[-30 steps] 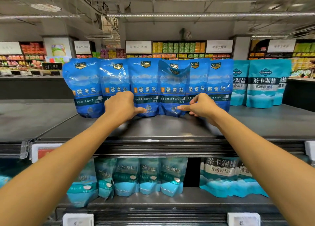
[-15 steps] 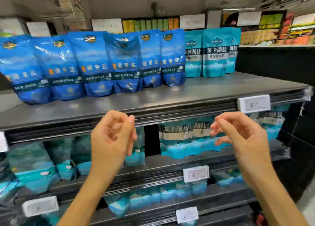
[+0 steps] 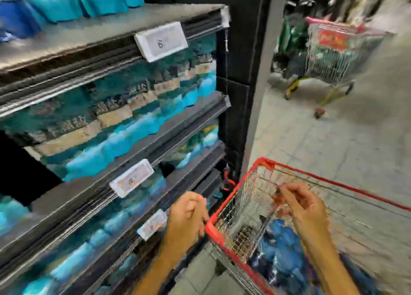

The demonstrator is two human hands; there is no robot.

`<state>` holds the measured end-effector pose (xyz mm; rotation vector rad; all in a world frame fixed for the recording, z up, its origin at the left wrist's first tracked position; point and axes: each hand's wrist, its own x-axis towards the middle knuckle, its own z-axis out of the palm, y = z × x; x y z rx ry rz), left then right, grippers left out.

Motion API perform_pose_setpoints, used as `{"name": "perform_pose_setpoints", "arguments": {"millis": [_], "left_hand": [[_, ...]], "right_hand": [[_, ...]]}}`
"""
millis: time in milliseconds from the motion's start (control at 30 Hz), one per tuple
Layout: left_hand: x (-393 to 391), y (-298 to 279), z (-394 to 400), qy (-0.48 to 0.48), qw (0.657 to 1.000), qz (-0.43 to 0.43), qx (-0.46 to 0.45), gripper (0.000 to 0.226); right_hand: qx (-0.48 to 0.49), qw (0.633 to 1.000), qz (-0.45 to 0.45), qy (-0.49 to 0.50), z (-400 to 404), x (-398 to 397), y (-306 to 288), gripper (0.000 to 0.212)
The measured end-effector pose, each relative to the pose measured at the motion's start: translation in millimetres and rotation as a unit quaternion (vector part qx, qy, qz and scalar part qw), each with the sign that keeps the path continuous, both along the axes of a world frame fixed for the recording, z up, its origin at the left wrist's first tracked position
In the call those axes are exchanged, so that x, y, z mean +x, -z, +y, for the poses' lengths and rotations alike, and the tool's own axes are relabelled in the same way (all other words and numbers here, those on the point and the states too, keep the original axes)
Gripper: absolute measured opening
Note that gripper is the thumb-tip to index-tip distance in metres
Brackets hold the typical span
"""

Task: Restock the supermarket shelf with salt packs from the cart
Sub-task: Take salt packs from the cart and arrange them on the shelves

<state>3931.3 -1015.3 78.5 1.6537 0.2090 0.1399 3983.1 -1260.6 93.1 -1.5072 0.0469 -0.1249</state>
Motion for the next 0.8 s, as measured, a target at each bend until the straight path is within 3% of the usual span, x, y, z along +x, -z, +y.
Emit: {"name": "perform_pose_setpoints", "arguments": {"millis": [233, 433, 567, 733, 800], "left_hand": [[33, 65, -104, 0.204, 0.971, 0.127, -0.001, 0.013], [56, 119, -201, 0.309, 0.927, 0.208, 0.038, 0.017], [81, 183, -253, 0.349, 0.89, 0.277, 0.1, 0.007], [100, 288, -296, 0.308, 0.87, 0.338, 0.183, 0.026], [100, 335, -299, 0.271, 0.864, 0.374, 0.203, 0.026]], "right_hand": [[-0.029, 0.971, 0.115, 0.205, -104, -54, 66, 0.015], [-0.031, 0.925, 0.231, 0.299, -184, -80, 139, 0.013], [-0.076, 0.898, 0.308, 0.306, -230, -80, 208, 0.015], [-0.094, 0.862, 0.427, 0.258, -258, -76, 311, 0.031], [-0.116, 0.851, 0.467, 0.21, -259, -80, 349, 0.026]]}}
